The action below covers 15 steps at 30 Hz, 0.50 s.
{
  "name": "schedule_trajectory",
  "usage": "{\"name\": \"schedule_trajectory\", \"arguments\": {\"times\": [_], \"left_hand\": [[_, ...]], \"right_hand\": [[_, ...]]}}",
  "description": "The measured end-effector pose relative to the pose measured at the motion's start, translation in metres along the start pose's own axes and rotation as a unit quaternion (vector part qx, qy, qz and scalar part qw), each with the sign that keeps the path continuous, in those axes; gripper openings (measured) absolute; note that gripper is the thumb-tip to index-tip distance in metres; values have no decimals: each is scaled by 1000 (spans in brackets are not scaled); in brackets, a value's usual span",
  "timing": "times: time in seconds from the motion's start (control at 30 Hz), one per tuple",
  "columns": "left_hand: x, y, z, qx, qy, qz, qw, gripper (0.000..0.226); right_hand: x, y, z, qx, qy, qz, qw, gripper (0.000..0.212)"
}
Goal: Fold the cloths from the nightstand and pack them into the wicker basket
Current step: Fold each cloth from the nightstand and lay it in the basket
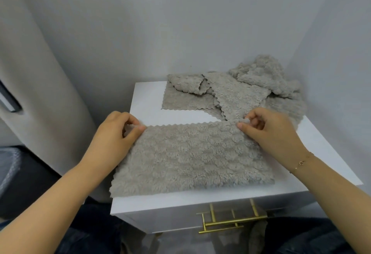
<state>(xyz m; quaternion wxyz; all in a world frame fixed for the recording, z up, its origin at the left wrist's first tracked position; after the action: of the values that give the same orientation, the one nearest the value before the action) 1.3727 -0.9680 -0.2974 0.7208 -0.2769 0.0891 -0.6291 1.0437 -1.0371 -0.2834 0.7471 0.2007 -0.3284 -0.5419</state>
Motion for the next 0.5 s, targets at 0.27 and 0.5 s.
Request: {"name": "schedule_trajectory", "arguments": {"times": [0.27,0.5], "left_hand": [[-2,8,-6,10,75,6,997,35],[-12,-8,10,-110,90,26,990,22]], "right_hand": [[0,2,-3,-75,61,-7,995,38],[-2,0,10,293,32,-125,947,37]]}}
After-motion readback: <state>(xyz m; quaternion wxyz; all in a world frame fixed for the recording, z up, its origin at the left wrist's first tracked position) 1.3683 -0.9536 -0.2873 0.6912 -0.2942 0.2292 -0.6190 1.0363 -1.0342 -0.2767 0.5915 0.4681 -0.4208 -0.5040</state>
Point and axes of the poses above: each hand's wrist, its own x-axis towards the middle knuckle, its own z-axis out of the back of the hand, y = z × x, the point moved 6 cm from there along x, towards the middle knuckle, and after that the axes turned 3 degrees about x, right-handed, at the moved point
